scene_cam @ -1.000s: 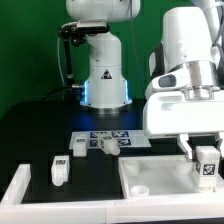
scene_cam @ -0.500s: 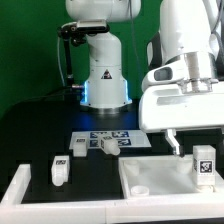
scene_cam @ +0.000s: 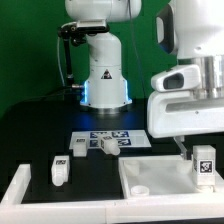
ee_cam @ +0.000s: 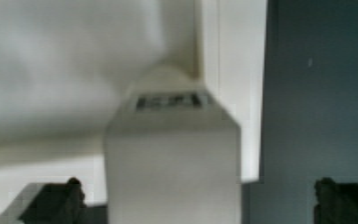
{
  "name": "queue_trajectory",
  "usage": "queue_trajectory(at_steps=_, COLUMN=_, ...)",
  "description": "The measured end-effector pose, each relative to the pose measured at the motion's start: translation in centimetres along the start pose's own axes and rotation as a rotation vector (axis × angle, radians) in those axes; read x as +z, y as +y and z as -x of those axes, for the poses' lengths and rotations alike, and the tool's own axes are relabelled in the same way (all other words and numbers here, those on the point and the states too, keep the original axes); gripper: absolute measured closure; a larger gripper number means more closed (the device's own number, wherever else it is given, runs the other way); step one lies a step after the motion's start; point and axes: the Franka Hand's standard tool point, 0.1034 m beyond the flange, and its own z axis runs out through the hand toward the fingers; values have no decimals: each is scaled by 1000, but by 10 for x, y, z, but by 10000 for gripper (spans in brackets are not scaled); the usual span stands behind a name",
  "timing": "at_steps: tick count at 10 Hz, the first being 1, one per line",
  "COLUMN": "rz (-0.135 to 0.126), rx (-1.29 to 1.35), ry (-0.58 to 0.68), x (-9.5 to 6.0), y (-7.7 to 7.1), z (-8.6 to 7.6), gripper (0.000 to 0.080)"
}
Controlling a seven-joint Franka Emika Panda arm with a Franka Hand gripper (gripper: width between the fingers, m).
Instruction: Assemble one leg
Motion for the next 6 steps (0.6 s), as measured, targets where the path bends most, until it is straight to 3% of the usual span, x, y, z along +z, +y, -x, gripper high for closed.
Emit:
queue_trajectory(at_steps=5, rz=9, rx=5, ry=-4, x=7, y=1, z=2, gripper=176)
queue_trajectory(at_steps=6, rz=9, rx=25, ry=-4, x=7, y=1, z=2, gripper=349)
